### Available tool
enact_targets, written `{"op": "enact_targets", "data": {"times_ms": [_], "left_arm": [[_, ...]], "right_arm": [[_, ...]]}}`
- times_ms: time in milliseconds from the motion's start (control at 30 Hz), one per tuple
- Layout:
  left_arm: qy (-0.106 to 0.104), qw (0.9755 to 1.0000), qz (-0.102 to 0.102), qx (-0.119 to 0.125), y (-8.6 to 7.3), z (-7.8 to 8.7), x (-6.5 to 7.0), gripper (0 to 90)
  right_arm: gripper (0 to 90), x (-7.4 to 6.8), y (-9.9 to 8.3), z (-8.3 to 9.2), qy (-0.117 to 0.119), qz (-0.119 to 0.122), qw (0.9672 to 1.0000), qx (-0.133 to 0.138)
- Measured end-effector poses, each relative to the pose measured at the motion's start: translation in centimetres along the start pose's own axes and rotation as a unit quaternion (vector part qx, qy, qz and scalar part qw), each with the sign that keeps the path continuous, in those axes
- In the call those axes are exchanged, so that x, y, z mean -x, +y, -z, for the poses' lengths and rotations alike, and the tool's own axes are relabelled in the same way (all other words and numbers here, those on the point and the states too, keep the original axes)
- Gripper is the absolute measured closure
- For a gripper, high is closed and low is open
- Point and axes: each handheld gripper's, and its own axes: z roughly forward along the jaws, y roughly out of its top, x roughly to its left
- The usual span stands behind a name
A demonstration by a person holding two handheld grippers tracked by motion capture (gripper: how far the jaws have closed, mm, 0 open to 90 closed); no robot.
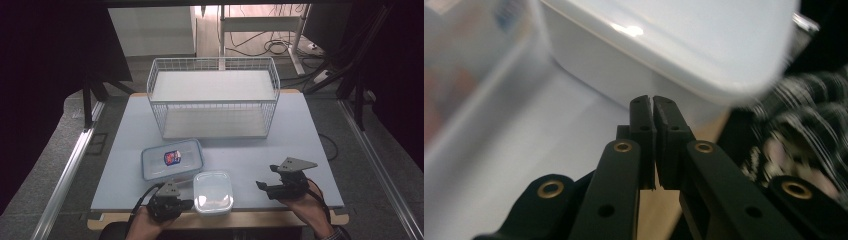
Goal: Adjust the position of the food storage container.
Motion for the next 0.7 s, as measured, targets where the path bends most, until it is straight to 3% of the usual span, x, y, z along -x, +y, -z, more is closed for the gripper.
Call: {"op": "enact_targets", "data": {"times_ms": [100,267,367,700], "left_arm": [[-0.012,0.9999,-0.005,-0.010,-0.3,-0.4,0.8,88.2],[-0.020,0.9997,-0.009,-0.013,0.7,-1.5,1.0,88.0],[-0.010,0.9994,-0.024,-0.022,1.8,-2.4,1.1,88.0],[-0.016,0.9987,-0.043,-0.020,5.9,-6.1,0.9,88.0]], "right_arm": [[23.3,0.0,-0.1,0.3,-0.001,0.001,1.0000,0.002],[24.9,0.1,-0.5,0.7,-0.001,-0.005,1.0000,0.000],[28.9,0.2,-0.6,0.9,0.004,-0.012,0.9999,0.001],[36.9,0.5,-0.6,0.7,0.003,-0.021,0.9998,-0.006]]}}
